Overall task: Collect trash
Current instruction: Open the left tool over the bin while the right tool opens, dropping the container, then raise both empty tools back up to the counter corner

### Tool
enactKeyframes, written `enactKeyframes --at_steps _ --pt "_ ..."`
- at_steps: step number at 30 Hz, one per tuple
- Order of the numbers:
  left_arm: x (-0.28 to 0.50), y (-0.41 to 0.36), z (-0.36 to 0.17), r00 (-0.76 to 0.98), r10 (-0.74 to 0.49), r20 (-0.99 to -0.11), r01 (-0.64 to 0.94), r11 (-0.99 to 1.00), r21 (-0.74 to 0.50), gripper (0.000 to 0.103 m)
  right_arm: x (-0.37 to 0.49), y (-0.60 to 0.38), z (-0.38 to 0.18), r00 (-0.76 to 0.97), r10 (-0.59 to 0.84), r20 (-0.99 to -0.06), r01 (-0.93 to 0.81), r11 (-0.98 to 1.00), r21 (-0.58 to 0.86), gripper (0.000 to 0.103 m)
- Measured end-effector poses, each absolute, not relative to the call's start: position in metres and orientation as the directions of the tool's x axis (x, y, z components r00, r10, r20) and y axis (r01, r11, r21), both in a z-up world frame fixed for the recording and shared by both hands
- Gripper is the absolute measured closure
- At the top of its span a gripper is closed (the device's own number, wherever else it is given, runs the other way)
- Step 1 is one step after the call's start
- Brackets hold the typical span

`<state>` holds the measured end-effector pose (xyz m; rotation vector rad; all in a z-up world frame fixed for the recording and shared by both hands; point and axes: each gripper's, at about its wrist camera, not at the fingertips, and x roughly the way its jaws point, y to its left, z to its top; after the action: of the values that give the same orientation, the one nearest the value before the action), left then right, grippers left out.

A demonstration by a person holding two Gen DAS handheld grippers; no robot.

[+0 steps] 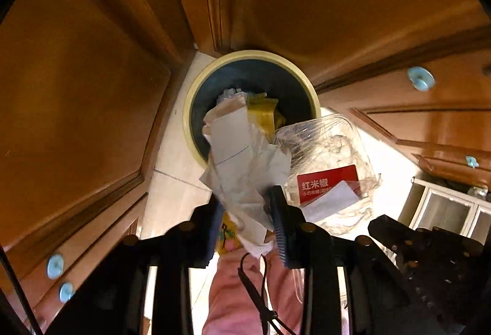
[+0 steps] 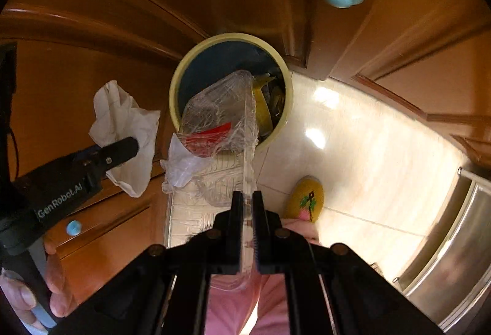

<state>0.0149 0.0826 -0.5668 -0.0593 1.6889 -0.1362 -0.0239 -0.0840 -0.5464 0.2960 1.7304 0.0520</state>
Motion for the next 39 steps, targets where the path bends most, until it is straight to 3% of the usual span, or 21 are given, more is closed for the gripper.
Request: enactKeyframes --at_steps 5,7,11,22,28,39 --pt "0.031 0.089 -0.567 -0.069 -0.123 -0.99 0.025 0.992 -0.125 0.028 0.003 -0.075 -0.565 -0.154 0.223 -0.963 0.161 0.967 0.199 0.092" --pt "0.033 0.096 -0.57 -0.051 -0.105 -0.993 0.022 0.994 -0.107 0.027 0.014 -0.071 -0.566 -0.132 0.249 -0.959 0.173 0.959 0.225 0.091" --pt "0.031 0.11 -0.568 -0.058 -0.074 -0.996 -0.004 0.997 -0.074 0.027 0.025 -0.069 -0.566 -0.11 0.259 -0.96 0.195 0.952 0.234 0.071" --pt "0.004 0.117 -0.547 -0.076 -0.1 -0.992 -0.028 0.995 -0.098 0.027 -0.025 -0.069 -0.535 -0.184 0.219 -0.958 0.181 0.966 0.186 0.069" --pt "0.001 0.111 -0.473 -0.023 -0.127 -0.992 0.02 0.992 -0.127 0.027 -0.039 -0.075 -0.466 -0.137 0.234 -0.963 0.175 0.962 0.209 0.069" --pt "0.011 0.089 -0.273 0.191 -0.142 -0.971 0.16 0.981 -0.111 0.027 -0.027 -0.07 -0.279 0.141 0.271 -0.952 0.102 0.953 0.286 0.069"
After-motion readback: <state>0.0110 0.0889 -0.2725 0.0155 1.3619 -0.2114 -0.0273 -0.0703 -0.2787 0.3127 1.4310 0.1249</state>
